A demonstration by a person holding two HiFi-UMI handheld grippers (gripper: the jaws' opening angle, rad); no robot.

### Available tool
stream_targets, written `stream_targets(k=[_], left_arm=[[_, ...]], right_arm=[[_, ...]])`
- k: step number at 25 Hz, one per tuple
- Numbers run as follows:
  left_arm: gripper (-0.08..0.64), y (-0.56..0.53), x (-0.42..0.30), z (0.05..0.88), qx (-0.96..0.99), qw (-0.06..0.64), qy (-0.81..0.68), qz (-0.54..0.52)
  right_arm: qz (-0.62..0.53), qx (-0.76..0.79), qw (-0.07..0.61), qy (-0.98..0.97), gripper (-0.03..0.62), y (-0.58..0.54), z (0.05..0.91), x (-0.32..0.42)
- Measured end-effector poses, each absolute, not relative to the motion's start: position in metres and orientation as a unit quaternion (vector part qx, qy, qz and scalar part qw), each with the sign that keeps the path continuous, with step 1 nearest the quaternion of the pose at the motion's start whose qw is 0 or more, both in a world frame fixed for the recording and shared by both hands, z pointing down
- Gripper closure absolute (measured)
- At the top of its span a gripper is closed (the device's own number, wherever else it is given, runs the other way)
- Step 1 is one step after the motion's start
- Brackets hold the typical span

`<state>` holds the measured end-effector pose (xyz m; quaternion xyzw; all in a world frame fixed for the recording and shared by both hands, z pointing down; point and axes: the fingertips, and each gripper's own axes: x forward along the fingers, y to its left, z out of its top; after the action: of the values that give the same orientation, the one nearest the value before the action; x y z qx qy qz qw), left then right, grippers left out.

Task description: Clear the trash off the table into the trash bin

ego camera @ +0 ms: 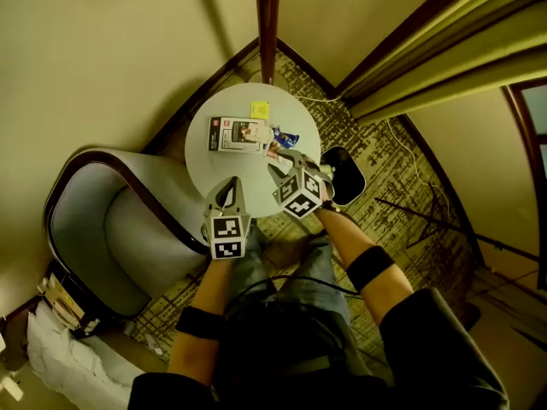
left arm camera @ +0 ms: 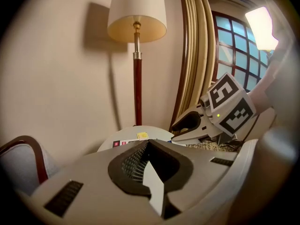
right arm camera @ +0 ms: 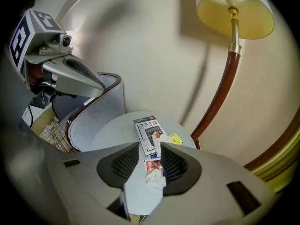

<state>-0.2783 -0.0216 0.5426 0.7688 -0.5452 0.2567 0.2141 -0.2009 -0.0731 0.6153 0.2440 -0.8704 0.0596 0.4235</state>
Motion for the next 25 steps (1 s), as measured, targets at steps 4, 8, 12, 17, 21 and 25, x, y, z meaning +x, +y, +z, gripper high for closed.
stream_targets(k=[4, 8, 12, 17, 21, 25], left_arm=[[0.560, -0.044, -0.286, 0.567, 0.770, 0.214, -0.542, 0.259], [0.560, -0.064, -0.293, 0.589, 0.769, 0.224, -0.542, 0.255], [0.560, -0.076, -0.294, 0.605, 0.773, 0.230, -0.536, 0.250], [0.560, -0.088, -0.296, 0.624, 0.776, 0.237, -0.529, 0.251], [0.560, -0.091, -0.301, 0.631, 0.775, 0.240, -0.526, 0.255], [0.560, -0.093, -0.304, 0.635, 0.774, 0.244, -0.525, 0.256]], right_arm=[[0.044, 0.222, 0.455, -0.862, 0.365, -0.093, 0.654, -0.215], [0.034, 0.202, 0.485, -0.850, 0.360, -0.111, 0.690, -0.227], [0.026, 0.182, 0.507, -0.842, 0.360, -0.126, 0.718, -0.234], [0.024, 0.135, 0.529, -0.837, 0.386, -0.131, 0.742, -0.242], [0.025, 0.121, 0.536, -0.835, 0.400, -0.132, 0.751, -0.247], [0.018, 0.112, 0.551, -0.827, 0.432, -0.133, 0.758, -0.246]])
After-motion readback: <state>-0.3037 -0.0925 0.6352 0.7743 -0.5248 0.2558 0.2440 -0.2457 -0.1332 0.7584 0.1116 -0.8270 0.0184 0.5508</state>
